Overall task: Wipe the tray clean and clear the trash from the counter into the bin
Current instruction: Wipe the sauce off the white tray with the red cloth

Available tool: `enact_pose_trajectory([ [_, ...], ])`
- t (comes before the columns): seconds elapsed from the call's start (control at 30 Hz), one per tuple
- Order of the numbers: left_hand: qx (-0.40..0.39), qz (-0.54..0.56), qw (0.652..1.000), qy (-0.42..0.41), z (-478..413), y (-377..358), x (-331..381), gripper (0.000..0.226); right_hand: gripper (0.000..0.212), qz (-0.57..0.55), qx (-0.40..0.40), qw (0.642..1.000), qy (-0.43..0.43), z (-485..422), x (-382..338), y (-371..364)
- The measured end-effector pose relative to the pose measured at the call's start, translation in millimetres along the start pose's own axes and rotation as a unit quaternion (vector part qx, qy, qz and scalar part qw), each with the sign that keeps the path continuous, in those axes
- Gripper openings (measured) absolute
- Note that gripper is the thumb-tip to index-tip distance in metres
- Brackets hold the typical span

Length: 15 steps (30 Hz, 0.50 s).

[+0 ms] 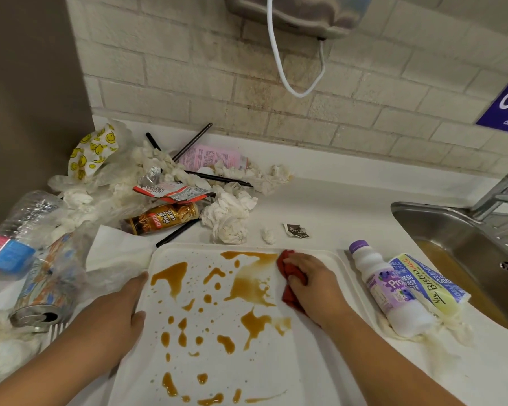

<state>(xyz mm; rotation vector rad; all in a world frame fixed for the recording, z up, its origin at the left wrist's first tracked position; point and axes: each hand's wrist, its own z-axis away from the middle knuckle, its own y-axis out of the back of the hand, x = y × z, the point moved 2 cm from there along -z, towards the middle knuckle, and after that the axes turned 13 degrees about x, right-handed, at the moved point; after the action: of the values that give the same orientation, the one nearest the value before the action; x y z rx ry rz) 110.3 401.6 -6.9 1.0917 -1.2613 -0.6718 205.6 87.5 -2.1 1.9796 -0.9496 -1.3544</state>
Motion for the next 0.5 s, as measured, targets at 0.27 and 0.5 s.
enact_pose_trajectory([
  [0.27, 0.000, 0.016, 1.000, -0.002, 2, 2, 0, 0.065, 0.037, 0.028, 0.047, 0.998, 0.005, -8, -10, -16],
  [0.5, 0.011, 0.000, 1.000, 0.003, 2, 1, -2, 0.065, 0.042, -0.016, -0.051, 0.998, 0.036, -17, -15, -13],
])
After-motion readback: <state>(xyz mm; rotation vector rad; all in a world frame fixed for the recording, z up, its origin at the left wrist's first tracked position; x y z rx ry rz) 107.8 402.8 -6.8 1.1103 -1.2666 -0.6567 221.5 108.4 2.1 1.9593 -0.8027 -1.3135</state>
